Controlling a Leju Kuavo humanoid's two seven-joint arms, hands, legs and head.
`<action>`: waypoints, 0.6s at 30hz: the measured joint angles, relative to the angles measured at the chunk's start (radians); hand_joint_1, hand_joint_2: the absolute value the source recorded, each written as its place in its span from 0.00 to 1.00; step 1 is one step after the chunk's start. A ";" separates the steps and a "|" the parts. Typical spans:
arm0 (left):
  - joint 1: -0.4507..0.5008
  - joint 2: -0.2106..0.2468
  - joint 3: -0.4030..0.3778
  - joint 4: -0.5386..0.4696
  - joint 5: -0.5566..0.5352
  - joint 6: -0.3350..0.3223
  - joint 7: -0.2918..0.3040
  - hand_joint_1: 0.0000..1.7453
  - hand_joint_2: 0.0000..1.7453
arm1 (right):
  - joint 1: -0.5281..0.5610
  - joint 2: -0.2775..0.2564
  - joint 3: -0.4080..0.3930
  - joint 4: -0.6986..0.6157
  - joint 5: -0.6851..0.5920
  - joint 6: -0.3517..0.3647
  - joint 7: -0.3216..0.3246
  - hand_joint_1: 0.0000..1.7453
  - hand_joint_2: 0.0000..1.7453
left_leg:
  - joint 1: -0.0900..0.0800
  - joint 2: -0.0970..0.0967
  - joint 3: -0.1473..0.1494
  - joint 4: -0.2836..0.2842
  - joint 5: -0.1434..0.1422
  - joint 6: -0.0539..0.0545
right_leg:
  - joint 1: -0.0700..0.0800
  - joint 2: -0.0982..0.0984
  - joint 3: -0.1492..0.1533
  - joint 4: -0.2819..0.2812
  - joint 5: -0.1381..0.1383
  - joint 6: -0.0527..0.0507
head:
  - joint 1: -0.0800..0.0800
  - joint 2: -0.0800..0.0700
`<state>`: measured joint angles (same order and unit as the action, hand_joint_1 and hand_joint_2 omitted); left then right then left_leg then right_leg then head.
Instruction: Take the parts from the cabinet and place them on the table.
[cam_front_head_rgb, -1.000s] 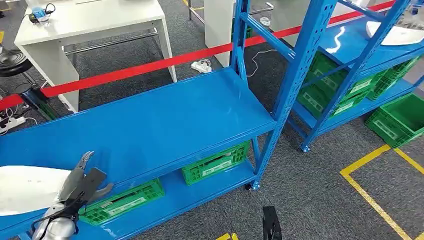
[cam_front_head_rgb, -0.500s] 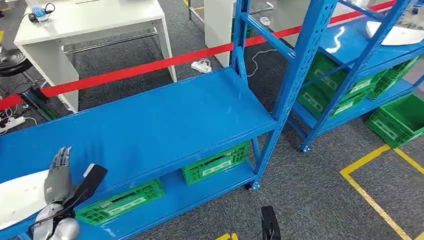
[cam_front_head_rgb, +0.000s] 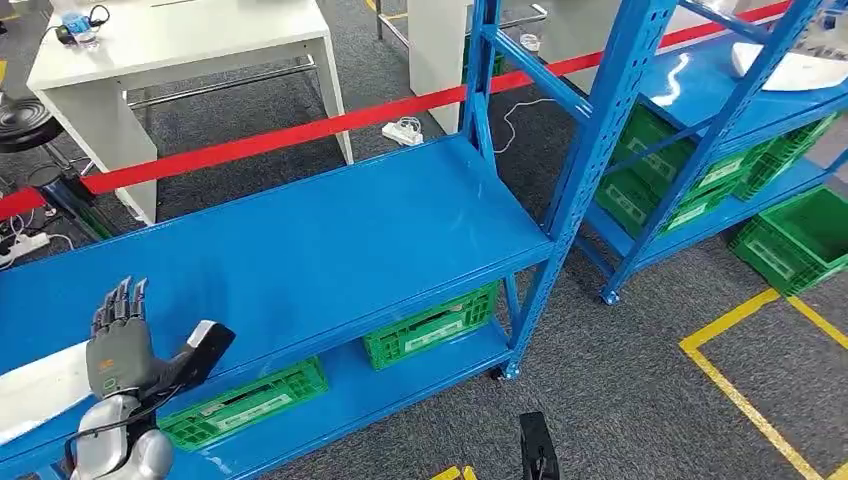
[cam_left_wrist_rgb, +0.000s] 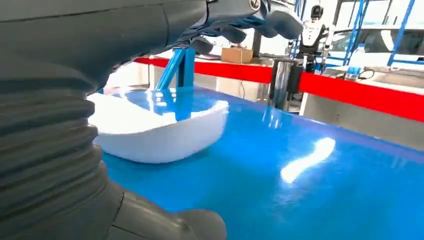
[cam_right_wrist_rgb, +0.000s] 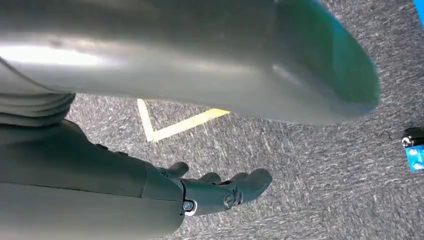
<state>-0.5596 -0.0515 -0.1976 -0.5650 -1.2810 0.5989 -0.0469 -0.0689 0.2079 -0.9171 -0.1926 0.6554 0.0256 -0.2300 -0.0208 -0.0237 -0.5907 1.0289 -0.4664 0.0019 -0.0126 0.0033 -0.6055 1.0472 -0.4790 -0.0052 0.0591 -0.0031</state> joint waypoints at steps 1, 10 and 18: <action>0.000 -0.003 -0.001 -0.003 -0.002 -0.006 0.001 0.00 1.00 | 0.000 0.000 0.000 0.000 0.000 0.000 -0.001 0.00 0.00 | 0.000 0.000 0.000 0.000 0.000 0.000 | 0.000 0.000 0.000 0.000 0.000 0.000 | 0.000 0.000; 0.000 -0.019 -0.005 -0.026 -0.068 -0.126 0.092 0.00 1.00 | 0.000 0.000 0.000 0.000 0.003 0.001 -0.003 0.00 0.00 | 0.000 0.000 0.000 0.000 0.000 0.000 | 0.000 0.000 0.000 0.000 0.000 0.000 | 0.000 0.000; -0.008 0.004 0.016 -0.020 -0.141 -0.200 0.193 0.00 1.00 | 0.000 0.001 0.000 0.000 0.003 -0.003 -0.004 0.00 0.00 | 0.000 0.000 0.000 0.000 0.000 0.000 | 0.000 0.000 0.000 0.000 0.000 0.000 | 0.000 0.000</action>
<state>-0.5677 -0.0478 -0.1816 -0.5849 -1.4218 0.3990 0.1457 -0.0690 0.2090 -0.9171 -0.1926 0.6580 0.0229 -0.2338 -0.0208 -0.0236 -0.5907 1.0288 -0.4665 0.0019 -0.0124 0.0035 -0.6055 1.0472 -0.4791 -0.0052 0.0591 -0.0031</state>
